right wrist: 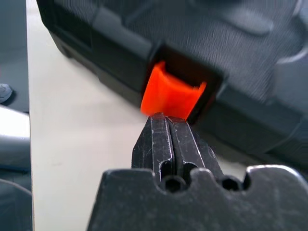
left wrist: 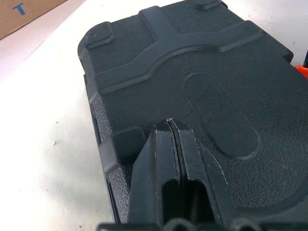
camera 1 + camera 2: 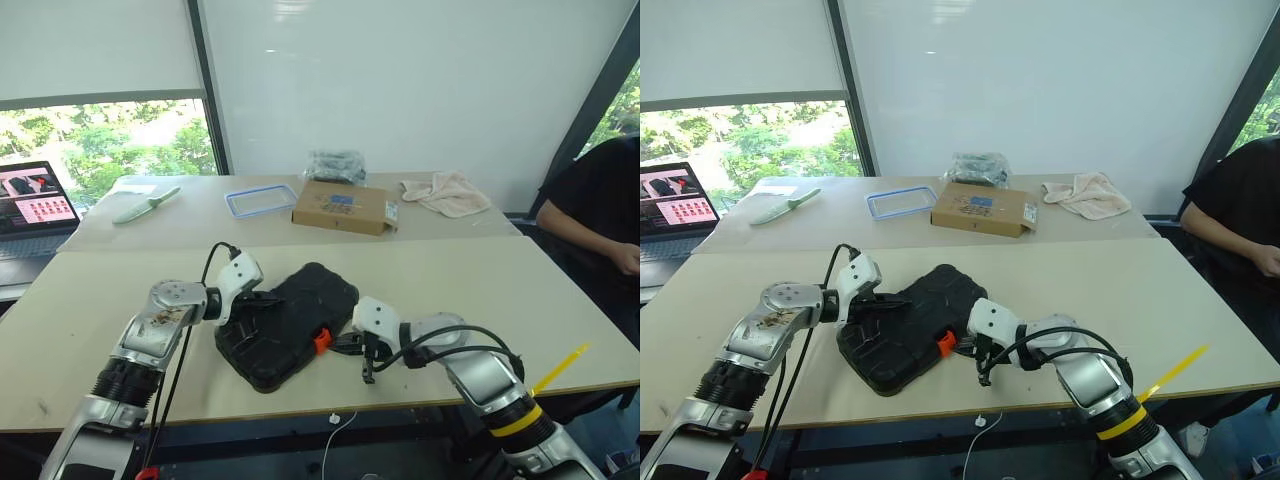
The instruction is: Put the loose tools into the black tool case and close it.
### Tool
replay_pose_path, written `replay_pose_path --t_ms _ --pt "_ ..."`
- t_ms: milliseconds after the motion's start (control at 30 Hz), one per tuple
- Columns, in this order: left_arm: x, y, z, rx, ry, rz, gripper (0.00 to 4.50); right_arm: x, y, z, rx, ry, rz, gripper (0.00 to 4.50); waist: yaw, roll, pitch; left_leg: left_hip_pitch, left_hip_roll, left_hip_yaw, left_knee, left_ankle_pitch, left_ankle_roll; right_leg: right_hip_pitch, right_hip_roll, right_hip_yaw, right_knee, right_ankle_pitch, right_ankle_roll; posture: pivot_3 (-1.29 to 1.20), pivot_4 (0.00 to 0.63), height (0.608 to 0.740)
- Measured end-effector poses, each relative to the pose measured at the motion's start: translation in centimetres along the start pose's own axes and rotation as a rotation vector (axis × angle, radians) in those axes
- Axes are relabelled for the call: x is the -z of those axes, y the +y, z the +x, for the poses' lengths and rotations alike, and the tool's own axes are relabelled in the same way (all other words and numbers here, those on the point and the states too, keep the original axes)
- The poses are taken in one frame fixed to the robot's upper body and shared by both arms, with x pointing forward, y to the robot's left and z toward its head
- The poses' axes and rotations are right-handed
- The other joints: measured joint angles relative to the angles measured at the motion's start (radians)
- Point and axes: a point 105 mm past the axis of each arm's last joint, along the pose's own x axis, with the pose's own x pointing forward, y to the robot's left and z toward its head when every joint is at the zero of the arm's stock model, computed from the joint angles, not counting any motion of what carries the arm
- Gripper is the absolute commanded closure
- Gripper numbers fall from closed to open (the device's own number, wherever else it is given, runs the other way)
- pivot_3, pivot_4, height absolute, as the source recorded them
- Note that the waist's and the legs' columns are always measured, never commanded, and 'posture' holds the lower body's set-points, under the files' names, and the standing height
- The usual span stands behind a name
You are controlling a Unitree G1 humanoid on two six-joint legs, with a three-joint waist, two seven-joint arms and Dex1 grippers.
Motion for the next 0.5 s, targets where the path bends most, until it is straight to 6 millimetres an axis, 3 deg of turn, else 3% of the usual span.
replay_pose_path --t_ms 500 --pt "0.30 0.19 0.02 -0.017 0.012 -0.003 4.44 0.23 -0.30 0.64 -0.007 0.013 0.019 4.50 -0.001 0.001 -0.001 0.005 0.000 -0.001 -0.007 0.004 -0.004 0.001 0.000 0.000 0.000 -0.001 -0.004 0.00 0.150 0.740"
